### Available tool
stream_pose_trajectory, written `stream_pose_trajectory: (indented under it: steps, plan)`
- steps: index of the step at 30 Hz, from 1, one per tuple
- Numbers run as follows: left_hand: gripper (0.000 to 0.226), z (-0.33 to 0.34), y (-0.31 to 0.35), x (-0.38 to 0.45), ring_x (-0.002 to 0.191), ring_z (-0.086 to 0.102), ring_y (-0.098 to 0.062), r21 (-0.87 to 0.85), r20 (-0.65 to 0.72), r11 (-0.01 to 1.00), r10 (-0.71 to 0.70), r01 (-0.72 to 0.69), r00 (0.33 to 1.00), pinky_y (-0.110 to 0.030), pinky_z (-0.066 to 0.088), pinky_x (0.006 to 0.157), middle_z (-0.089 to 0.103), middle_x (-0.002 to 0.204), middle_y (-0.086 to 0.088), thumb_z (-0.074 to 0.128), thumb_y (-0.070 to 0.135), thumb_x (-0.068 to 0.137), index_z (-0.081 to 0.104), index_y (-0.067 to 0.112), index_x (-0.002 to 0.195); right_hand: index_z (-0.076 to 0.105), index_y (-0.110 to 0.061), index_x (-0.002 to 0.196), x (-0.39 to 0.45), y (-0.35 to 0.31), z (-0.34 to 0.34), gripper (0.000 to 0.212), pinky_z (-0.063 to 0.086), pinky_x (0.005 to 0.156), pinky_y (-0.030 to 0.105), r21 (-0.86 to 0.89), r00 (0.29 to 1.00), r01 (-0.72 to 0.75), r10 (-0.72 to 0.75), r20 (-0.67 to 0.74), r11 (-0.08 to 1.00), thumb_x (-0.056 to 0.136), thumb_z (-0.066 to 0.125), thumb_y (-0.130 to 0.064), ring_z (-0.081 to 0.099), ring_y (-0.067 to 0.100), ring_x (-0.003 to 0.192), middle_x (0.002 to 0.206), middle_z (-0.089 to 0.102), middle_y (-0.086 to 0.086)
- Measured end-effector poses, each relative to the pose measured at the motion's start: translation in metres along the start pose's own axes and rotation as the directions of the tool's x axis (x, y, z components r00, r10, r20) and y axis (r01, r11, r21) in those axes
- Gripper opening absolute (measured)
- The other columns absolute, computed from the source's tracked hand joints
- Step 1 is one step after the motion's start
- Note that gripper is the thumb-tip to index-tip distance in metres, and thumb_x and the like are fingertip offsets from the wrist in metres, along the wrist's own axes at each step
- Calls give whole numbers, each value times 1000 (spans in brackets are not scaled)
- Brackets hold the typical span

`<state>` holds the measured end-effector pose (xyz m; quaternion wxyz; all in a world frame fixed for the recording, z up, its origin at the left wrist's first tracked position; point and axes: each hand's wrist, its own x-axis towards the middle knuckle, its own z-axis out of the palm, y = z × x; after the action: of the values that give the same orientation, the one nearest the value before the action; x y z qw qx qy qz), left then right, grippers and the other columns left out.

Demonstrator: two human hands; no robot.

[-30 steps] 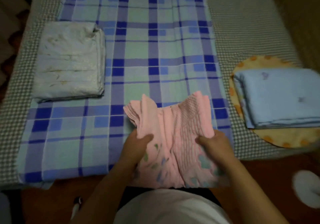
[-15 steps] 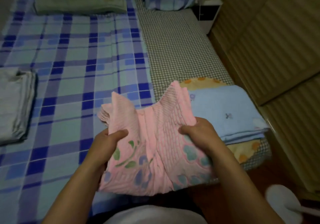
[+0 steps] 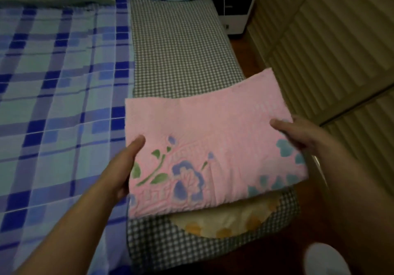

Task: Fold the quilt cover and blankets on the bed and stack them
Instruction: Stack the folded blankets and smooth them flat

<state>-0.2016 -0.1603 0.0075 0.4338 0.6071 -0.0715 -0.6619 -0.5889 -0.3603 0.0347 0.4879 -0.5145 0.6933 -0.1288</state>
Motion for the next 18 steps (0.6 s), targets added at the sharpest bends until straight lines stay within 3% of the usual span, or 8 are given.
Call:
stream_pose_trajectory:
  steps: [2,3,7,11,13,15,16,18]
  plan:
    - [47,7,-44,47,103,68,-36,175,-122,981,-60,81,991,-45,52,94,73,113,-13,58,53,93,67,14,117,68,-7,94,44,63,21,26,56,57,24,-70,995,-88,91,48,994,90,71,-33,70,10,62,69,74,-4]
    - [47,7,-68,65,102,67,-32,254,-194,963,-41,91,980,-42,52,93,72,116,-11,62,51,91,65,14,119,67,-8,95,58,92,33,24,51,53,20,-92,993,-112,116,33,989,92,69,-33,67,7,61,68,72,-7]
    - [53,5,-106,79,110,62,-28,530,-392,848,236,9,889,-40,48,97,64,128,-6,60,49,94,55,14,134,61,-7,122,67,144,56,63,47,79,33,-118,970,-127,99,-222,985,84,68,-56,63,30,99,113,66,11]
    - [33,21,-88,59,86,63,-13,578,-352,802,414,-153,840,-28,48,67,65,102,4,52,48,98,52,21,116,56,-12,111,48,120,44,57,51,83,43,-248,900,2,-110,-422,969,86,60,-63,61,37,96,108,64,17]
    - [41,22,-88,62,91,65,-19,570,-357,813,376,-119,855,-36,54,74,65,105,2,50,55,96,50,22,120,56,-12,110,44,116,38,57,51,82,44,-283,886,-22,-112,-449,959,86,59,-64,61,38,94,106,64,17]
    - [56,21,-91,66,102,64,-30,599,-398,801,280,17,874,-48,53,87,62,117,-8,51,59,93,44,18,131,56,-8,113,48,124,38,59,48,81,42,-276,921,-95,-21,-390,956,87,61,-60,61,39,99,112,64,21]
    - [61,21,-93,69,108,61,-37,664,-435,743,294,82,851,-51,52,91,57,123,-14,54,56,93,41,14,135,54,-6,118,48,128,42,60,48,84,43,-256,935,-143,45,-352,956,87,62,-57,60,41,103,117,62,24]
    - [66,29,-88,68,121,49,-46,870,-416,469,530,153,739,-56,46,97,45,136,-24,60,44,89,35,11,141,46,-7,128,46,127,54,60,46,93,47,-336,921,-220,81,-381,916,89,64,-48,56,43,112,127,57,24]
